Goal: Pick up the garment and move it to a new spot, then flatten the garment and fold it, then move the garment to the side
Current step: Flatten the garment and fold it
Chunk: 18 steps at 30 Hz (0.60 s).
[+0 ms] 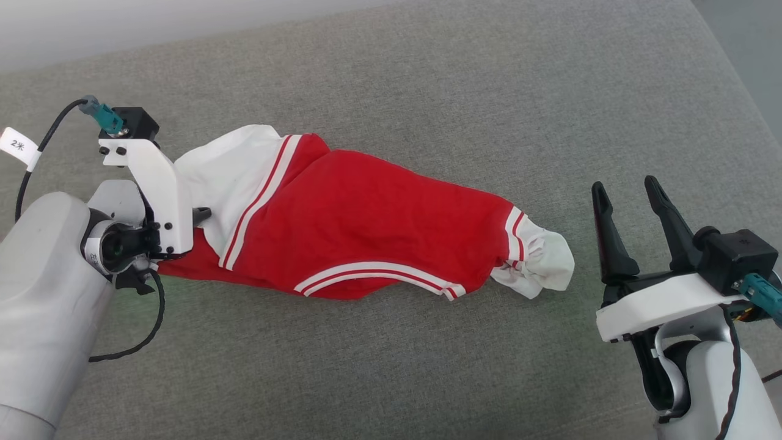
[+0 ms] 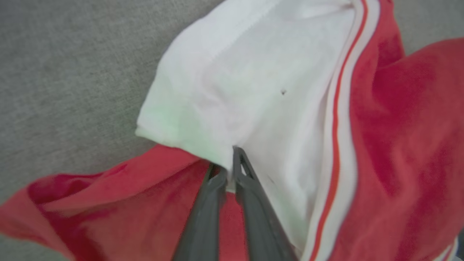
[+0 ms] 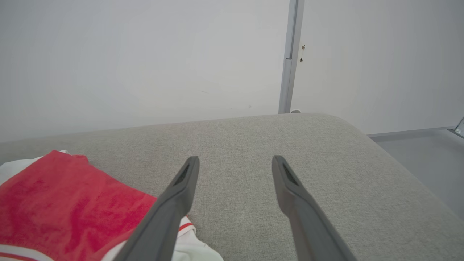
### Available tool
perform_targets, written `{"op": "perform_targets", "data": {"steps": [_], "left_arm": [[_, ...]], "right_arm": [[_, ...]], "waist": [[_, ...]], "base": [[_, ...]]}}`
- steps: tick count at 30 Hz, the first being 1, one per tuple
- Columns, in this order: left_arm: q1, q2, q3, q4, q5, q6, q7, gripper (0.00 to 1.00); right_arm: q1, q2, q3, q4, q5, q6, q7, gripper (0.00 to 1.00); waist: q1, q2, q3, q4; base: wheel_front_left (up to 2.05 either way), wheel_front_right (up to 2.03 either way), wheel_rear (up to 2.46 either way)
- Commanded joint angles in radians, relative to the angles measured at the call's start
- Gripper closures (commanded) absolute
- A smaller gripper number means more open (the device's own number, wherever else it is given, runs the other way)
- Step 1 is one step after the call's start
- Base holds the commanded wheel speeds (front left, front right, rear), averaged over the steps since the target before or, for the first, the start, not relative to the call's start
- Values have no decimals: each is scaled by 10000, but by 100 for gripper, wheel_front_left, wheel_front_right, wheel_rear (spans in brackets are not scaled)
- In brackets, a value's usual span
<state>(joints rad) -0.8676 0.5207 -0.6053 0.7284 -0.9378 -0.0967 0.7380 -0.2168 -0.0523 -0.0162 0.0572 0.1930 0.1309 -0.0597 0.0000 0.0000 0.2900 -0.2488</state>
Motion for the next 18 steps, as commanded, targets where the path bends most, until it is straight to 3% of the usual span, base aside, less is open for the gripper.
{"op": "perform_targets", "data": {"steps": [1,11,18], "left_arm": [[-107,16,67,0,-108,-42,-36,100],[314,589,379,-840,-318,116,-315,100],[1292,1410,705,-2209,-510,584,-289,100]], "right_arm": [[-66,18,-39,35,-27,-3,-75,0],[258,16,-319,-11,-268,-3,76,0],[458,15,-428,-139,-483,-3,335,0]], "waist": [[0,0,-42,53],[0,0,-473,586],[0,0,-868,1085]], "base": [[0,0,0],[0,0,0],[0,0,0]]}}
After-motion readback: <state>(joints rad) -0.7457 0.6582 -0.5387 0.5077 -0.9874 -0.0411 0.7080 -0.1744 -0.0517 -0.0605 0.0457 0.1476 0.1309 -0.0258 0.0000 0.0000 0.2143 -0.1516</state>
